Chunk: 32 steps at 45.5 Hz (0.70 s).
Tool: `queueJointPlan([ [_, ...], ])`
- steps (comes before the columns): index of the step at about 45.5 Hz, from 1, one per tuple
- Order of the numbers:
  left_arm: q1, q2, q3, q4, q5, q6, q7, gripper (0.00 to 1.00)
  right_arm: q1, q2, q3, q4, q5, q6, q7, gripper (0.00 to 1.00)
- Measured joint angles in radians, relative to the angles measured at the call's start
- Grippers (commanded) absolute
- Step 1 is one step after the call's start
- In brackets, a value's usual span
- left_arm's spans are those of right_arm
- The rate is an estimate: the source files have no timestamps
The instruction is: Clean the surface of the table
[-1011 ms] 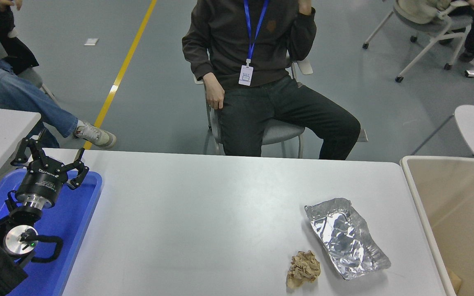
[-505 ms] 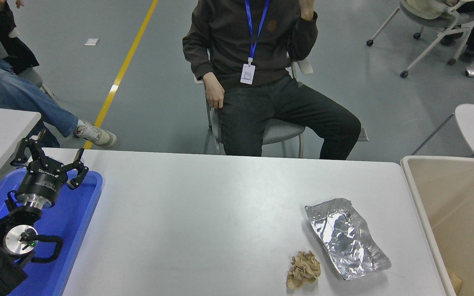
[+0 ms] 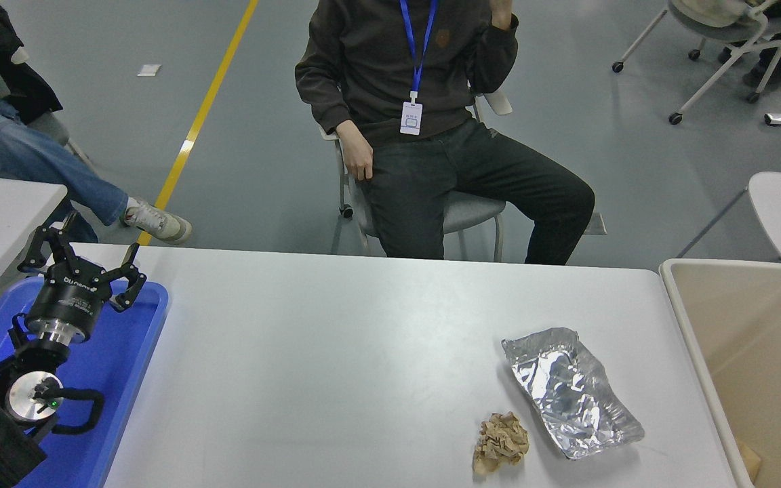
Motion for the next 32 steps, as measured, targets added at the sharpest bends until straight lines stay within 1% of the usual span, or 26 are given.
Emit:
queueJointPlan([
  [15,0.000,0.000,0.000,0.000,0.000,0.000,0.000,1.00,-0.188,0.111,0.058,0.024,-0.001,0.007,0.075,0.99],
  [32,0.000,0.000,0.000,0.000,0.000,0.000,0.000,1.00,-0.337,0.187,0.067,0.029,-0.002,0.015,0.112,0.99],
])
